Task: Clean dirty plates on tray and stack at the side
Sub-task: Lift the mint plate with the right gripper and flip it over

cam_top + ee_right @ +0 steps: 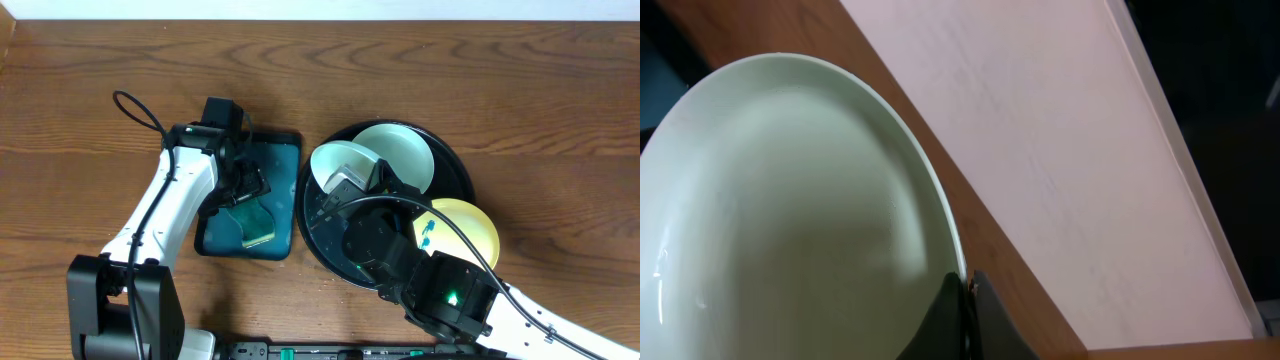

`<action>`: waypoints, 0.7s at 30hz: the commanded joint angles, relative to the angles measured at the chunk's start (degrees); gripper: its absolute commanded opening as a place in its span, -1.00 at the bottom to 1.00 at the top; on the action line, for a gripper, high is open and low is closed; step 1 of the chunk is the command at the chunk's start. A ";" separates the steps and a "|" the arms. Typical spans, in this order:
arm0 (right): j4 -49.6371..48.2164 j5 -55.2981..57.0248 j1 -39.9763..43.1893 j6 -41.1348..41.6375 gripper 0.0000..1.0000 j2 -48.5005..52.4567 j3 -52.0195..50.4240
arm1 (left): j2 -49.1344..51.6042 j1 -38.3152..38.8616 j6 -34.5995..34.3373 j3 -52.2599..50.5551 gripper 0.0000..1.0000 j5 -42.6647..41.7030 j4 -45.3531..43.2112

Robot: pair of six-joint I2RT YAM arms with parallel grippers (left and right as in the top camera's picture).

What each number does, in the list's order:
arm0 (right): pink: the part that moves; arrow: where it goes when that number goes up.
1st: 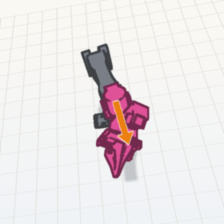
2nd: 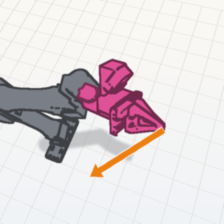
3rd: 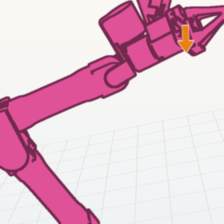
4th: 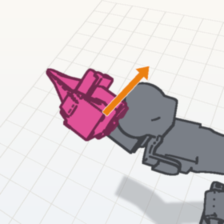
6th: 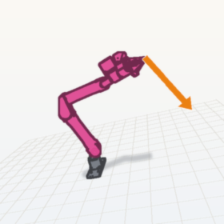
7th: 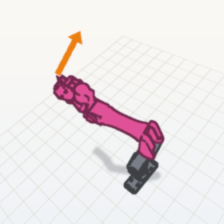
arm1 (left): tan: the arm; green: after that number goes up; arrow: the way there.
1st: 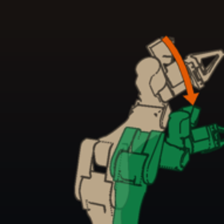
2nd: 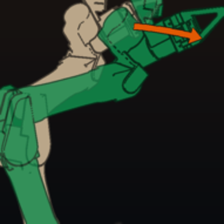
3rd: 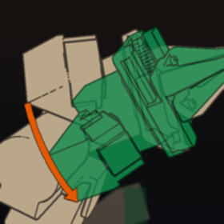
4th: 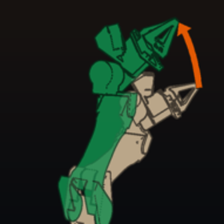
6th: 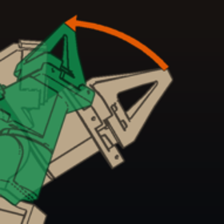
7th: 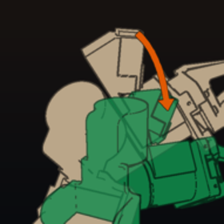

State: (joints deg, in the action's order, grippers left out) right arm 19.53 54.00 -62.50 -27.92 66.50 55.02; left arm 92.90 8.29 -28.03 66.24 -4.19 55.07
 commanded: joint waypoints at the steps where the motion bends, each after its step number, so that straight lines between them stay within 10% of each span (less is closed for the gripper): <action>1: -0.44 1.53 -0.55 -0.20 -0.98 -0.33 1.27 | -0.07 -0.20 0.59 0.24 0.74 0.11 0.07; 21: 0.35 1.53 -0.55 2.60 -0.98 -0.26 1.27 | -0.07 -0.20 0.57 0.24 0.75 0.11 0.07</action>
State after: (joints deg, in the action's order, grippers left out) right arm 19.55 54.02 -62.50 -26.79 66.50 55.02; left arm 92.90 8.29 -28.03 66.24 -4.19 55.05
